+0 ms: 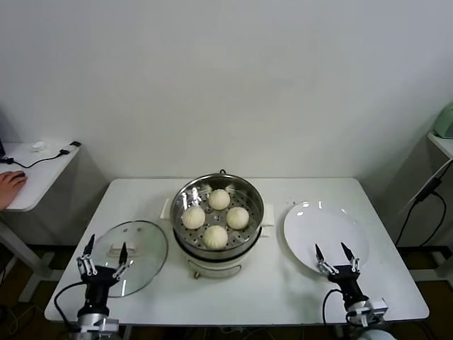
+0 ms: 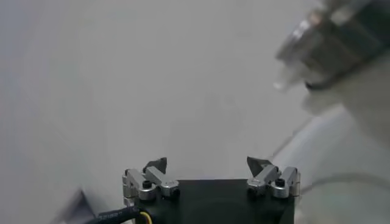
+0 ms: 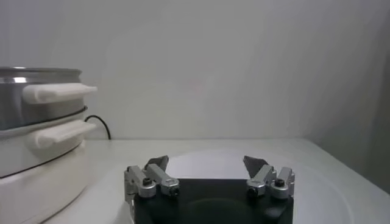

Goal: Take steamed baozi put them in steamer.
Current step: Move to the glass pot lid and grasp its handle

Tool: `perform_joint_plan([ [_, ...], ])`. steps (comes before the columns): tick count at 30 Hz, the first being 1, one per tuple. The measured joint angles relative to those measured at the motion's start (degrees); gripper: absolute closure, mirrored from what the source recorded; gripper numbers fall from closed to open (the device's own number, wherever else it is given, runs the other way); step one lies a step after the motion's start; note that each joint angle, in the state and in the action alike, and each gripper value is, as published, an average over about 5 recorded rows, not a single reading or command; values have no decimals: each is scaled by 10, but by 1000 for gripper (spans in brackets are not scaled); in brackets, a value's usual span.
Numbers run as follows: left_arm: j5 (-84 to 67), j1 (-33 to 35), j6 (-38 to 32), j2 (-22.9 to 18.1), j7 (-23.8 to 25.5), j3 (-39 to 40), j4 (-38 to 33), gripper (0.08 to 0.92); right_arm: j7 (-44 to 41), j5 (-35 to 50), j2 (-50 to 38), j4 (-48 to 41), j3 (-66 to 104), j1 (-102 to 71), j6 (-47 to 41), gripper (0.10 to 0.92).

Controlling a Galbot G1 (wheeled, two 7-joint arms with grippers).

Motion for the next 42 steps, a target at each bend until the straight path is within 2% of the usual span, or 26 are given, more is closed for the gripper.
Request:
perform_joint_plan([
  [7,166,-17,22,18,-38,1,72,177,5,-18,18,4,3,-9,-4,203],
  [15,262,-46,45,24,-52,5,143,177,9,-34,30,10,6,-14,-7,203],
  [30,329,-108,67,24,-51,19,219,177,11,-42,39,16,15,-23,-8,203],
  [42,336,-151,89,18,-39,34,250,182,11,-48,43,7,13,-19,-7,203],
])
